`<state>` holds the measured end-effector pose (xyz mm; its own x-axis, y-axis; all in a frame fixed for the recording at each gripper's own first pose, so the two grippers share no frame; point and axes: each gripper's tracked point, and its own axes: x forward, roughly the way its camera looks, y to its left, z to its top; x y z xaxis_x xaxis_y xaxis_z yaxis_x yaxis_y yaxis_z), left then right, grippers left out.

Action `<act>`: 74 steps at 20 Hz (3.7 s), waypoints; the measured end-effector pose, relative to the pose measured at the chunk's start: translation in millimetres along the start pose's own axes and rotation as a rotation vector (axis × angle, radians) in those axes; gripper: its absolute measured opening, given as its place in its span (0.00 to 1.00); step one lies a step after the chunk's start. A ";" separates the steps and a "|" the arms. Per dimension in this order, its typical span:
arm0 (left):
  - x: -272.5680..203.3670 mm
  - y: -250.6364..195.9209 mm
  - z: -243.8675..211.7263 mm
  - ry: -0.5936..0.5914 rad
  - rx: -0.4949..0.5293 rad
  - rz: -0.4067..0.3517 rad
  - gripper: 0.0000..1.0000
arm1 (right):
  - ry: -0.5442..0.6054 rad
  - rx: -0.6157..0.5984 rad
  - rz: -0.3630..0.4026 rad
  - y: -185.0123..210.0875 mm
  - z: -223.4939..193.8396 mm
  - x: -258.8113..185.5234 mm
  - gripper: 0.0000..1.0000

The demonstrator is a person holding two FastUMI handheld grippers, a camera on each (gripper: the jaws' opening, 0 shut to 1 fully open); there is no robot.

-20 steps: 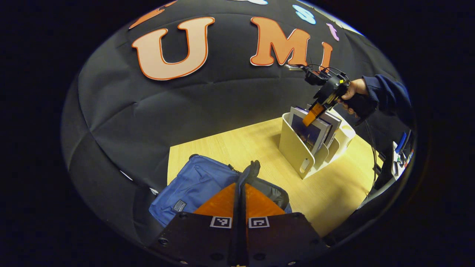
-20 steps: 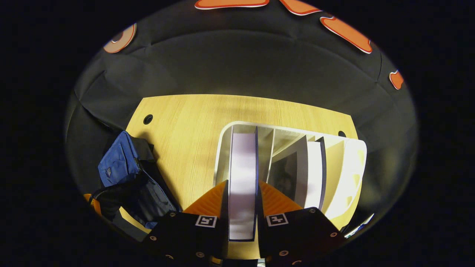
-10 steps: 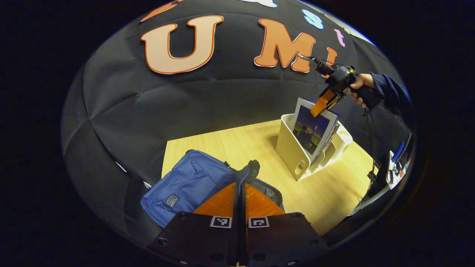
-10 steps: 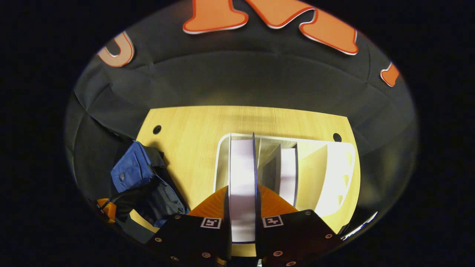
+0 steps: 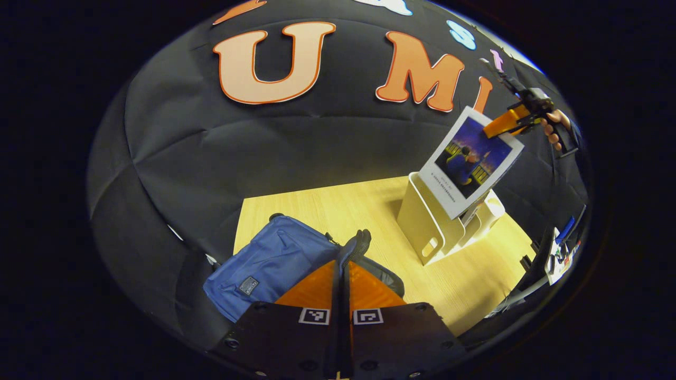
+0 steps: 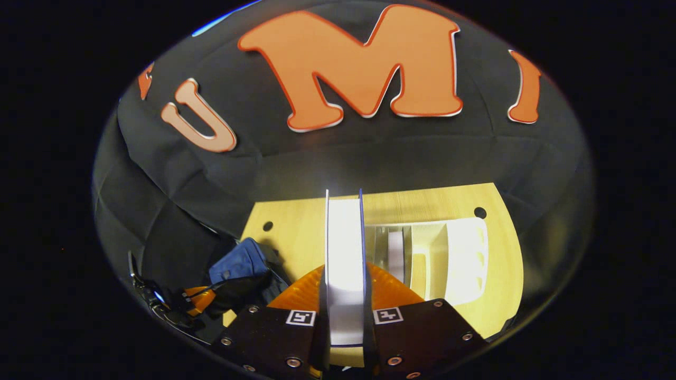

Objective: Open the schoolbag, grab two books from the bookshelf and put them into the schoolbag.

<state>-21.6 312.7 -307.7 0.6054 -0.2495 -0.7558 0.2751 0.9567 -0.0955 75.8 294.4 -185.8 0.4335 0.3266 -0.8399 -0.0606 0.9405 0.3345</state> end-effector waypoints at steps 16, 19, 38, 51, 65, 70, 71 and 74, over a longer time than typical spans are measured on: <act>5.0 7.1 32.9 0.055 -0.070 0.041 0.02 | 0.032 0.453 0.371 105.6 -142.5 41.1 0.24; 7.1 2.7 36.0 0.061 -0.107 0.034 0.02 | 0.029 0.528 0.335 108.2 -168.7 56.6 0.24; 14.4 -64.7 27.6 0.118 0.020 -0.115 0.02 | 0.085 0.697 0.286 187.7 -259.0 161.8 0.24; 16.1 -66.9 11.6 0.144 0.043 -0.101 0.01 | 0.130 0.720 0.310 199.8 -267.0 200.8 0.29; 13.5 -56.3 14.1 0.099 -0.062 -0.079 0.01 | 0.238 0.664 0.367 181.9 -273.1 164.1 0.96; 15.0 -58.1 10.6 0.109 -0.043 -0.065 0.01 | 0.165 0.600 0.331 153.4 -254.0 143.5 0.97; 15.5 -59.3 10.1 0.111 -0.034 -0.065 0.01 | 0.134 0.568 0.302 142.2 -246.5 138.2 0.97; 16.9 -63.4 10.5 0.112 -0.018 -0.059 0.01 | 0.054 0.463 0.207 105.9 -225.9 121.6 0.97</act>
<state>-21.0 246.3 -307.7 0.5008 -0.2883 -0.8162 0.2935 0.9436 -0.1532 -81.0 455.0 -349.0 0.4071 0.5177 -0.7525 0.2697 0.7190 0.6405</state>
